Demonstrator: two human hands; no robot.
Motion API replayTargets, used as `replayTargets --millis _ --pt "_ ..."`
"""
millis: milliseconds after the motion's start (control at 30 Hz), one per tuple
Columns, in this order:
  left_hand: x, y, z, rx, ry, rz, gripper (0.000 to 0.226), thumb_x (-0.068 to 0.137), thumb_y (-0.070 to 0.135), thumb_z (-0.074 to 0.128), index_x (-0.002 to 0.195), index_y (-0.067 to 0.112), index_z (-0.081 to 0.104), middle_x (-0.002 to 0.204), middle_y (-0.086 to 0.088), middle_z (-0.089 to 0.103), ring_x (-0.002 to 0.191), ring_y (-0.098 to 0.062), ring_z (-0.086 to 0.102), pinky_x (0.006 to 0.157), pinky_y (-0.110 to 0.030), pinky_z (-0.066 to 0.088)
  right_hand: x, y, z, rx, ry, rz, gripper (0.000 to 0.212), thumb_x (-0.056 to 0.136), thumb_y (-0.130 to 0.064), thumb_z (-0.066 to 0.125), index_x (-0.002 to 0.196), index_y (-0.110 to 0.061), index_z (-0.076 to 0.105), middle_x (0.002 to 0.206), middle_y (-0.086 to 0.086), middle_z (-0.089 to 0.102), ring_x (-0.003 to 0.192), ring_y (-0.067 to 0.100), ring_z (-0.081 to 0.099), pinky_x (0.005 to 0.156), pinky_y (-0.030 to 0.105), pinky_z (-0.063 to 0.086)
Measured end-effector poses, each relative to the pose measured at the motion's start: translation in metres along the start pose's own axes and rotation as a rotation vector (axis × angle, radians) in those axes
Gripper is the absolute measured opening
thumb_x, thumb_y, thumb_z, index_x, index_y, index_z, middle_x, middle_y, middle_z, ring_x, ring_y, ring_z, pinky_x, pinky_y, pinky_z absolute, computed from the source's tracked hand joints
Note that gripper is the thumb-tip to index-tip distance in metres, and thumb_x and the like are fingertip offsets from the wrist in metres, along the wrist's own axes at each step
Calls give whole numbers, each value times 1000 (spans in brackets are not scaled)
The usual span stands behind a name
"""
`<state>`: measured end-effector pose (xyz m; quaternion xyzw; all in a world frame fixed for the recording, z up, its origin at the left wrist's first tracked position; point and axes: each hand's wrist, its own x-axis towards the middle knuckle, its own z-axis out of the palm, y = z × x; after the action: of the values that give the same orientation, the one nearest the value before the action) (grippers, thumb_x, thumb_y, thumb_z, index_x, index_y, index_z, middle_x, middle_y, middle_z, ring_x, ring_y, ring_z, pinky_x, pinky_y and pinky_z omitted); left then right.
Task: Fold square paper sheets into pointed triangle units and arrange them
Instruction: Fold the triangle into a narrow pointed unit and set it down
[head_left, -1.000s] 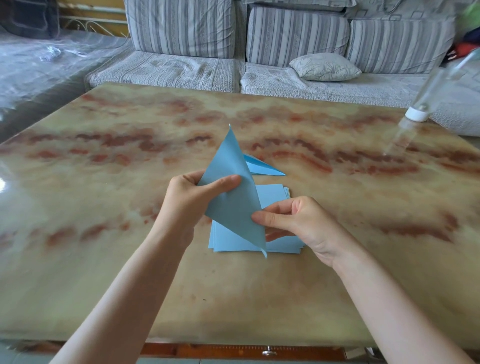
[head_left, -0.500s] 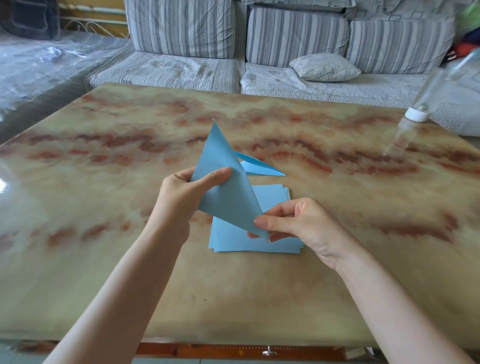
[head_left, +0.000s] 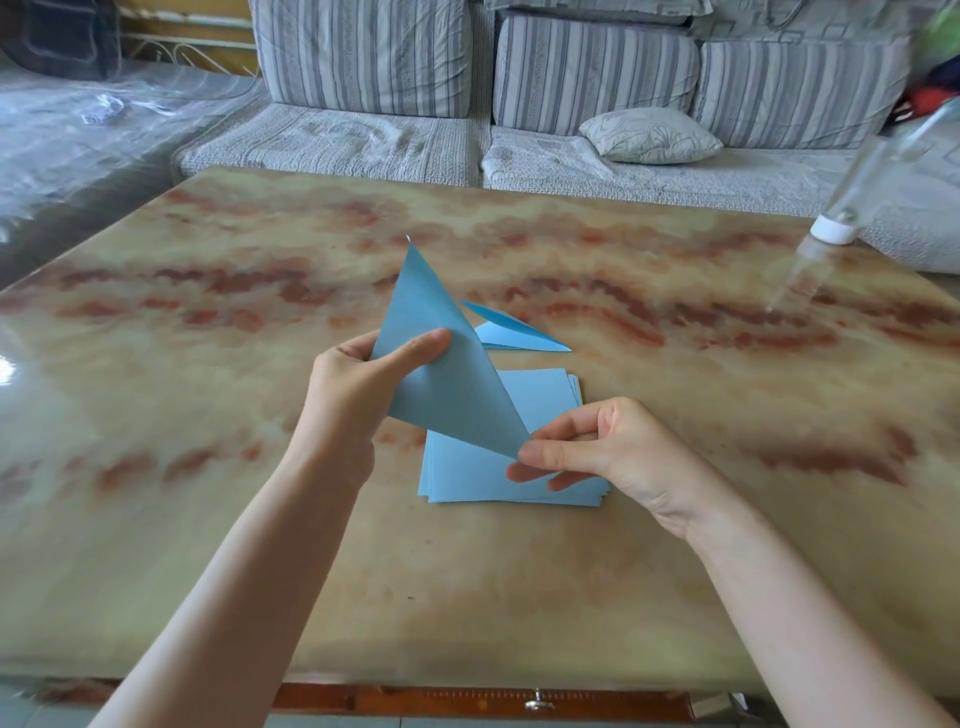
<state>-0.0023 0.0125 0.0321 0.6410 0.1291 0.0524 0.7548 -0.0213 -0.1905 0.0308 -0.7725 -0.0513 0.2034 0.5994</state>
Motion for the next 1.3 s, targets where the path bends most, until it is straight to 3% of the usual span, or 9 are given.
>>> replayTargets --millis 400,667,833,967,1067,1200,1300 --pt "-2 0 0 16 4 20 7 74 22 79 78 19 74 75 2 73 69 -14 65 68 -26 49 0 2 0 -64 -20 56 20 79 -21 75 79 -2 69 80 10 75 76 13 70 74 28 53" --pt "-1 0 -1 -1 4 -5 8 74 22 78 78 19 73 72 5 73 65 -10 65 65 -23 50 0 3 -2 -118 -1 28 24 80 -20 74 84 2 69 78 9 75 68 8 67 64 20 51" --pt "9 8 -15 -89 55 3 7 77 22 76 82 19 71 70 10 71 62 -4 63 56 -14 48 -4 8 -6 -218 53 -3 24 81 -22 74 81 2 68 72 4 75 61 5 58 54 19 43" --pt "7 4 -12 -6 -44 -47 27 67 28 80 89 15 73 85 0 73 74 -14 66 74 -27 51 -1 1 -14 -138 111 -66 27 76 -27 74 81 0 70 76 7 75 65 10 67 54 24 42" --pt "2 2 -6 60 -139 -86 31 63 32 79 88 14 74 83 -2 73 72 -15 64 70 -28 49 2 0 -12 -40 103 -82 43 73 -40 67 89 0 69 85 6 76 72 19 71 59 28 44" --pt "-1 0 1 155 -224 -101 21 69 29 79 84 13 75 81 -4 74 68 -14 66 65 -25 48 9 -3 -2 58 115 -106 49 76 -45 62 96 -1 71 86 4 75 63 15 64 54 22 43" --pt "-4 -1 5 225 -309 -111 23 71 26 79 88 10 75 85 -5 76 71 -15 69 63 -20 51 14 -5 2 113 132 -123 36 73 -38 68 90 -6 73 76 3 71 57 14 58 49 20 39"
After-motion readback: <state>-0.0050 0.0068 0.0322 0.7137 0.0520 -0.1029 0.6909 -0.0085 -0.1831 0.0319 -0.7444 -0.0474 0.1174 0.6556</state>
